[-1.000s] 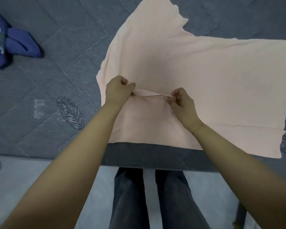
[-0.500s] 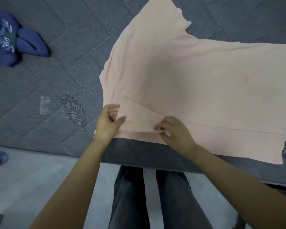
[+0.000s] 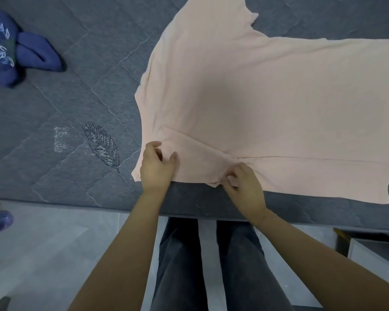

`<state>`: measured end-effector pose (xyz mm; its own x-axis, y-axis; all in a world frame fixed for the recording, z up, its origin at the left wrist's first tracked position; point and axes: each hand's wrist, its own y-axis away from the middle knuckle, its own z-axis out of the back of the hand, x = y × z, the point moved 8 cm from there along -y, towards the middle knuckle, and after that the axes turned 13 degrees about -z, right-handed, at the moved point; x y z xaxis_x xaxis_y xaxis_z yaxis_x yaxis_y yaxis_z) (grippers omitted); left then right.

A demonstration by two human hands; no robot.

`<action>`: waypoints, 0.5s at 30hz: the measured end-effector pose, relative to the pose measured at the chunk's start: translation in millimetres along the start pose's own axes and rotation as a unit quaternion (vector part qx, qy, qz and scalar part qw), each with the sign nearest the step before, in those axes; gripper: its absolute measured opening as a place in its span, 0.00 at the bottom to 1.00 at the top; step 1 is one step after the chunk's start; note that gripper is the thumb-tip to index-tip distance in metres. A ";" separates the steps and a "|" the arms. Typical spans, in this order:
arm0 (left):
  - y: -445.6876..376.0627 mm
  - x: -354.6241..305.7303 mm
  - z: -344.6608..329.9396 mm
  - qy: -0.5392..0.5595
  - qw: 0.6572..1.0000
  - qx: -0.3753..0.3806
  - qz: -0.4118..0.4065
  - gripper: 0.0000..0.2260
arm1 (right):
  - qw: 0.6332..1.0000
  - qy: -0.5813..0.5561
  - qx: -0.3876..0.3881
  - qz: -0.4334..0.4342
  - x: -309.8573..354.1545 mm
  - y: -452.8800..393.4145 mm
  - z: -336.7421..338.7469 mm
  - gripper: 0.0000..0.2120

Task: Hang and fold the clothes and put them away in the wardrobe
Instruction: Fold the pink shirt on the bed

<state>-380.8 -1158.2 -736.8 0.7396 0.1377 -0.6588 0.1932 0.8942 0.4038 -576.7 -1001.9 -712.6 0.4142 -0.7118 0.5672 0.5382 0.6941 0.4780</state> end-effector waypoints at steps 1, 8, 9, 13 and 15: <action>-1.7 0.2 0.2 0.007 1.000 -0.009 0.011 0.21 | 0.992 -0.067 -0.007 -0.103 -15.5 -3.8 3.3 0.03; -26.7 -37.0 -6.5 0.135 0.983 0.005 -0.124 0.12 | 0.858 -0.372 -0.053 -0.352 -37.2 -29.5 1.4 0.07; -30.2 -37.1 -5.3 0.133 0.983 -0.001 -0.126 0.13 | 0.851 -0.372 -0.075 -0.364 -38.9 -30.9 4.4 0.07; -35.4 -22.7 -7.0 0.091 0.992 0.020 -0.085 0.14 | 0.851 -0.344 -0.059 -0.392 -42.6 -24.8 -3.2 0.07; -31.8 -17.7 -7.6 0.085 0.993 0.046 -0.074 0.19 | 0.846 -0.354 -0.030 -0.398 -38.5 -17.4 -14.8 0.13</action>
<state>-405.0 -1185.9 -742.8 0.5816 0.0846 -0.8091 0.3551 0.8684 0.3460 -591.1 -988.2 -752.7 -0.6290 -0.6938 0.3507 0.4840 0.0035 0.8750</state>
